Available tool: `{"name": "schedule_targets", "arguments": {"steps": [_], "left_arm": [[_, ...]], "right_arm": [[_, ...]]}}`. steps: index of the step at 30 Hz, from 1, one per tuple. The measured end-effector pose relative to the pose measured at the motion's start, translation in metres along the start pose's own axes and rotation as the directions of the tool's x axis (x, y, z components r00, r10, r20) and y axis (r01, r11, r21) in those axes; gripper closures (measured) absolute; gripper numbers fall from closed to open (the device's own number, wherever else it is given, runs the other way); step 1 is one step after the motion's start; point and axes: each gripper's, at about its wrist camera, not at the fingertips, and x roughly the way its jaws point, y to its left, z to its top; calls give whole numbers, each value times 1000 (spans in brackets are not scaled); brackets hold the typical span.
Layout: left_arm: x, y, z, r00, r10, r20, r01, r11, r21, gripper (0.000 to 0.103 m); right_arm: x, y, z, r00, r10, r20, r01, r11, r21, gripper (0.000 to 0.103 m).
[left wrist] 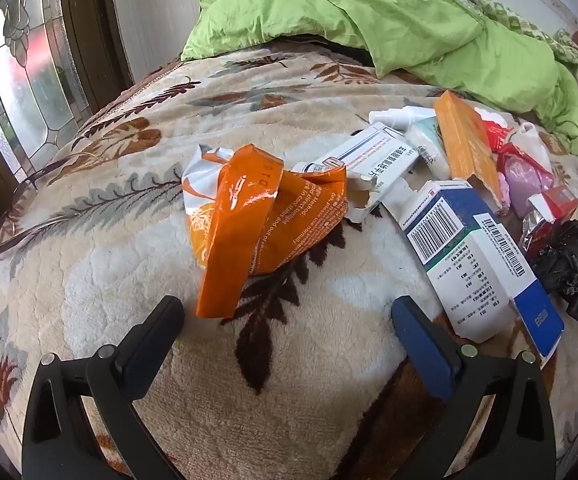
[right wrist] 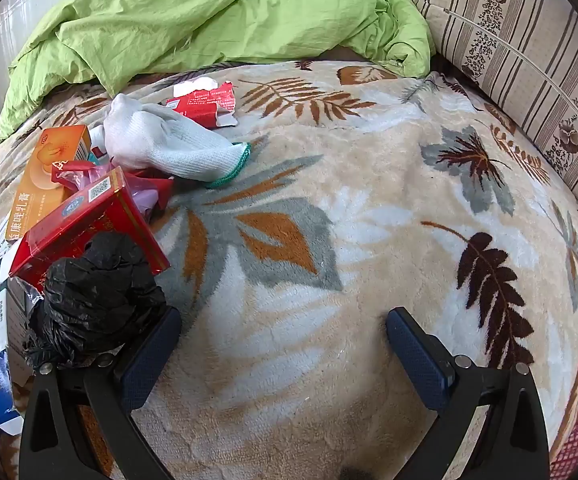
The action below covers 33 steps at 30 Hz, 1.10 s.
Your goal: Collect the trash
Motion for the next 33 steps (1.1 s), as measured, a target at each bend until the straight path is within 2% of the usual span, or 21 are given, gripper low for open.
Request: {"name": "schedule_targets", "arguments": {"steps": [5, 10, 16, 22, 25, 27, 28, 31, 33], "left_arm": [[-8, 1, -2, 999, -10, 33, 11, 1000, -1, 0], [-43, 7, -7, 984, -17, 175, 25, 999, -43, 0], [-84, -11, -9, 971, -44, 235, 36, 999, 39, 0], [-131, 1, -18, 951, -63, 303, 59, 998, 21, 0], [-143, 4, -19, 951, -62, 304, 60, 998, 18, 0], [-150, 9, -23, 949, -75, 306, 74, 997, 15, 0], [-154, 10, -24, 948, -77, 310, 76, 997, 16, 0], [-169, 13, -28, 943, -78, 322, 77, 997, 17, 0], [-181, 14, -31, 943, -76, 323, 73, 997, 24, 0]], "right_arm": [[0, 0, 0, 1000, 0, 0, 0, 1000, 0, 1], [0, 0, 0, 1000, 0, -1, 0, 1000, 0, 1], [0, 0, 0, 1000, 0, 0, 0, 1000, 1, 1], [0, 0, 0, 1000, -3, -5, 3, 1000, -2, 1], [-1, 7, 3, 1000, -21, -8, 20, 999, -37, 1], [-10, 5, 2, 999, 36, -11, -37, 997, -63, 1], [-26, 1, -2, 999, 44, 14, -43, 996, -77, 1], [-74, -10, -14, 990, 79, 113, -67, 992, -103, 1], [-120, -19, -26, 976, 104, 192, -76, 986, -146, 1]]}}
